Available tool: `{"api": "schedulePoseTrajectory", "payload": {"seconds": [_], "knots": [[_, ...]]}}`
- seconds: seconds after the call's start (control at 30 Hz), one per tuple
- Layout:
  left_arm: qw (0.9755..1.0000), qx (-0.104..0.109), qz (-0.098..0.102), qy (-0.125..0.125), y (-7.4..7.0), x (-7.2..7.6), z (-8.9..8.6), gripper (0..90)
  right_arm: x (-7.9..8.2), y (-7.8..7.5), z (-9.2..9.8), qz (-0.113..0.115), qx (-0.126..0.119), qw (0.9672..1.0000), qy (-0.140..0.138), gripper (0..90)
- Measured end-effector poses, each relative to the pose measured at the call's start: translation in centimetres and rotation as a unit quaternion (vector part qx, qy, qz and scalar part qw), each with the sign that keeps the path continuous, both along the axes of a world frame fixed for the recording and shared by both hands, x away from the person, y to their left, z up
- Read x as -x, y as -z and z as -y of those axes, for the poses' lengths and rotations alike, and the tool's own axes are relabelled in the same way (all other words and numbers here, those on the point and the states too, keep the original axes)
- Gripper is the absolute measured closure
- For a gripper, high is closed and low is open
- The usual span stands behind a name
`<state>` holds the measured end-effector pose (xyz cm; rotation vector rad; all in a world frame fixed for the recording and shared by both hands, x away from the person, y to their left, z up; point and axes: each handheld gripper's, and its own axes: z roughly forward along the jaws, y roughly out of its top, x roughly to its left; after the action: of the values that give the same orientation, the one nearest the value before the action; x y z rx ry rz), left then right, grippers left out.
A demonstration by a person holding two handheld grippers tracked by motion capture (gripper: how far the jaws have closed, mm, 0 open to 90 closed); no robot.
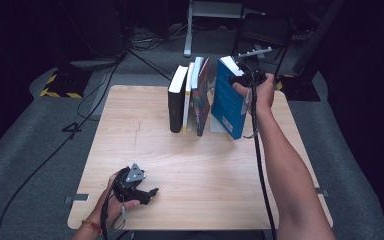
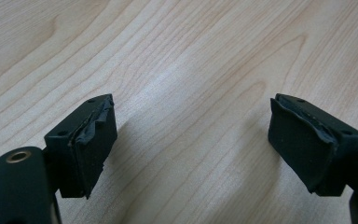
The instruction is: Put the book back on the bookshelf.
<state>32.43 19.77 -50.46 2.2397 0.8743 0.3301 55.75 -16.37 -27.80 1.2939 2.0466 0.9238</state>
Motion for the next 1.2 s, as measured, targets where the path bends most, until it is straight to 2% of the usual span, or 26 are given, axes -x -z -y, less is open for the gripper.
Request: {"api": "schedulePoseTrajectory", "payload": {"seconds": [0.13, 0.27, 0.4, 0.57, 0.87, 1.2], "knots": [[1.0000, 0.000, 0.000, 0.002, 0.0, 0.0, 0.0, 15.7, -0.7, 0.2, -0.2, 0.004, -0.003, 0.9999, 0.015, 60.0], [1.0000, 0.000, 0.000, 0.003, 0.0, 0.0, 0.0, 15.7, -1.4, 0.5, 0.2, 0.006, -0.025, 0.9993, 0.029, 59.8], [1.0000, 0.000, 0.000, 0.003, 0.0, 0.0, 0.0, 15.7, -1.7, 0.7, 0.1, 0.012, -0.018, 0.9994, 0.026, 59.5], [1.0000, 0.000, 0.000, 0.003, 0.0, 0.0, 0.0, 15.7, -1.6, 1.4, -0.2, 0.019, -0.013, 0.9996, 0.019, 59.5], [1.0000, 0.000, 0.000, 0.004, 0.0, 0.0, 0.0, 15.6, -0.9, 2.0, 0.6, 0.024, -0.028, 0.9992, 0.013, 59.1], [1.0000, 0.000, 0.000, 0.003, 0.0, 0.0, 0.0, 15.6, 0.2, 2.5, 1.6, 0.011, -0.037, 0.9992, 0.008, 58.3]]}}
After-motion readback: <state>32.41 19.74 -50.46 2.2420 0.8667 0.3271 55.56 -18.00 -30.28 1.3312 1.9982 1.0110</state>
